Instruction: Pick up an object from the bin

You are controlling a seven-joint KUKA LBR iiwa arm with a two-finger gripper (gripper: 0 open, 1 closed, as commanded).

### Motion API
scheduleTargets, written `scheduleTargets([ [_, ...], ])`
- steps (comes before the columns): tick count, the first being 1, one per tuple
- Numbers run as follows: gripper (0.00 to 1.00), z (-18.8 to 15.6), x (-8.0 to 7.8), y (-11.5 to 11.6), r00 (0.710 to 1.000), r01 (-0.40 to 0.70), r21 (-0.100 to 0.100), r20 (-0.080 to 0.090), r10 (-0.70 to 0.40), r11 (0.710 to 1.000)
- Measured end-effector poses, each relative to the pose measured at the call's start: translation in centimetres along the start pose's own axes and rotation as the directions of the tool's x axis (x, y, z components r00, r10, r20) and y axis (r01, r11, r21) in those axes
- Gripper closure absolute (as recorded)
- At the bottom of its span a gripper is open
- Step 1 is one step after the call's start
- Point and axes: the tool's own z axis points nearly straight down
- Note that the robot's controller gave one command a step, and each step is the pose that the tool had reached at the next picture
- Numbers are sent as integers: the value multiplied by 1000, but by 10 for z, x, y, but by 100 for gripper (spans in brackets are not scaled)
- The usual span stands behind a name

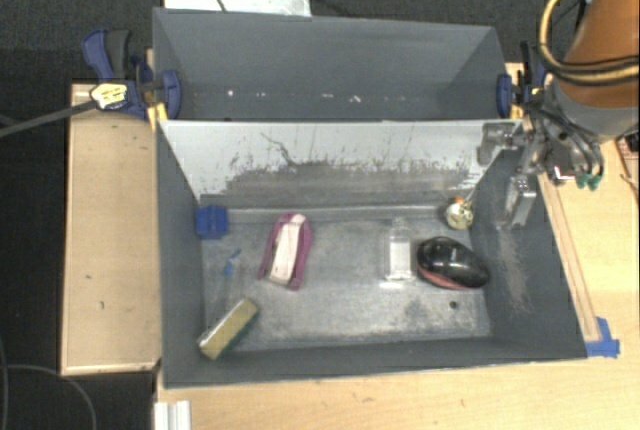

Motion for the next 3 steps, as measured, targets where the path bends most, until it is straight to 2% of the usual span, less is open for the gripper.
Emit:
scheduleTargets([
  [1,0,107,12,-8,1000,-17,-2,-10,17,1000],
  [2,0,184,61,-6,1000,27,-2,-10,-27,1000],
  [3,100,180,57,-6,999,33,0,0,-33,999],
])
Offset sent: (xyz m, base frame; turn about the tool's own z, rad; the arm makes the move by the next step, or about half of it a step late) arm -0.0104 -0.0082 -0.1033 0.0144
